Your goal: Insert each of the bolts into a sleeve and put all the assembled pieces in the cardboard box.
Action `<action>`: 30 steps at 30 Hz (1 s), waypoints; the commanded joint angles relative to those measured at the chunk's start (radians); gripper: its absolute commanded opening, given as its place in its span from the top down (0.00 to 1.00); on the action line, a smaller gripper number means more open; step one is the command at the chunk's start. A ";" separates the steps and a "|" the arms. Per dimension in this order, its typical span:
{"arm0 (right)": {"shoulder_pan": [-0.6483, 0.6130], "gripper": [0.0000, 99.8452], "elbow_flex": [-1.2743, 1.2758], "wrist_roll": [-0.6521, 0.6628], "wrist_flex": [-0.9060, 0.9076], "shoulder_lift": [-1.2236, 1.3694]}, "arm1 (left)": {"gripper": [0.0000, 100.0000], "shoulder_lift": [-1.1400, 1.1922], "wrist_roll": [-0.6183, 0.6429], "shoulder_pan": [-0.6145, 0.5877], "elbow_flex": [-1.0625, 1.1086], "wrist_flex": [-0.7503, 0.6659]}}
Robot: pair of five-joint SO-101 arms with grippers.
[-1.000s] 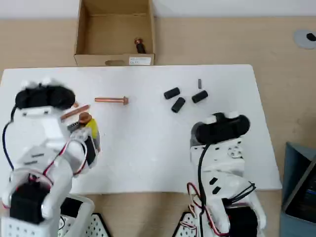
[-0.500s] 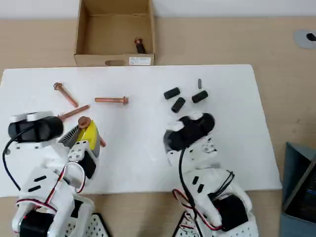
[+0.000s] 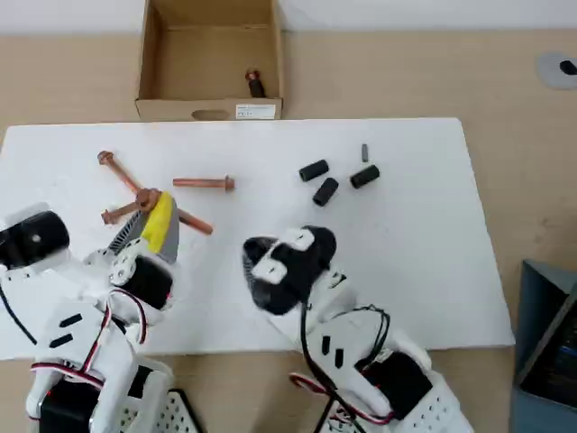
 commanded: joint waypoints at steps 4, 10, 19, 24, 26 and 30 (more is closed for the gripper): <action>-0.071 0.99 0.005 -0.003 -0.057 -0.111 | 1.00 -0.005 0.008 0.137 -0.009 -0.035; -0.082 0.99 0.002 0.012 -0.057 -0.111 | 1.00 -0.005 -0.034 0.150 -0.003 -0.029; -0.077 0.99 -0.001 0.074 -0.057 -0.111 | 1.00 -0.005 -0.167 0.196 -0.002 -0.029; -0.076 0.99 -0.001 0.077 -0.057 -0.111 | 1.00 -0.005 -0.218 0.230 -0.003 -0.026; -0.076 0.99 -0.001 0.097 -0.057 -0.111 | 1.00 -0.005 -0.241 0.235 -0.006 -0.011; -0.076 0.99 0.001 0.115 -0.057 -0.113 | 1.00 -0.005 -0.250 0.235 -0.041 0.034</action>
